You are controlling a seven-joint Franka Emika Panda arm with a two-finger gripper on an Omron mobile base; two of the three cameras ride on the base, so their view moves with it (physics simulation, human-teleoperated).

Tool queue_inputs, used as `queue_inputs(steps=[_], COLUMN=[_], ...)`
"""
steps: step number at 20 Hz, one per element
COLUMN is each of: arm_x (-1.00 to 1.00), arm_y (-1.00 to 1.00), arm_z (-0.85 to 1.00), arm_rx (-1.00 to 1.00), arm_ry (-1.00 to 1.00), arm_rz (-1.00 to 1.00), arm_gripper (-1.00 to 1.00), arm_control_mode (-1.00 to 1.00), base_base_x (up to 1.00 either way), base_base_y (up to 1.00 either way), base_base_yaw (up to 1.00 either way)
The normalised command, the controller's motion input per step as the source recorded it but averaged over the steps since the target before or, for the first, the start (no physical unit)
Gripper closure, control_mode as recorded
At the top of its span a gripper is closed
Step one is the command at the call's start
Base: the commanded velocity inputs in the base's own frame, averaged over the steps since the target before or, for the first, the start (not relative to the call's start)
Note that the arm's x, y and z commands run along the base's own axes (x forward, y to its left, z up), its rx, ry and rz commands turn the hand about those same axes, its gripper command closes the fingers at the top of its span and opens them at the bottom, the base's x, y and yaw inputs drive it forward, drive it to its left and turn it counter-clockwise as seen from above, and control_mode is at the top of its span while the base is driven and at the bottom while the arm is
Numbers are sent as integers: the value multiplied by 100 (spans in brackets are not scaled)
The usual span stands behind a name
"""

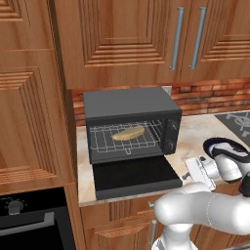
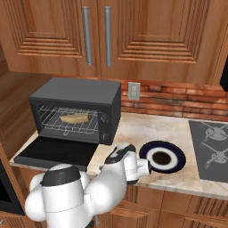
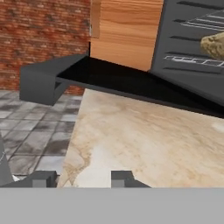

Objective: Pull the toaster oven rack outwards. Pick up the baguette from the plate and place it on the toaster oven rack. Close the toaster oven door fully and set the temperature to the lowest setting.

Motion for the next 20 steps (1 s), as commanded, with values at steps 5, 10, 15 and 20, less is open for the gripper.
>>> queue_inputs(steps=[5, 10, 15, 20], arm_x=[0, 0, 0, 0], arm_y=[66, 74, 80, 92], arm_z=[-24, -23, -27, -25], arm_rx=[0, 0, -3, -6], arm_ry=[-11, -10, -4, 0], arm_rz=[0, 0, -1, -3], arm_gripper=[-100, -100, -100, -100], arm_control_mode=[-100, -100, -100, -100], base_base_x=[0, 0, 0, 0], base_base_y=[0, 0, 0, 0], base_base_yaw=[0, 0, 0, 0])
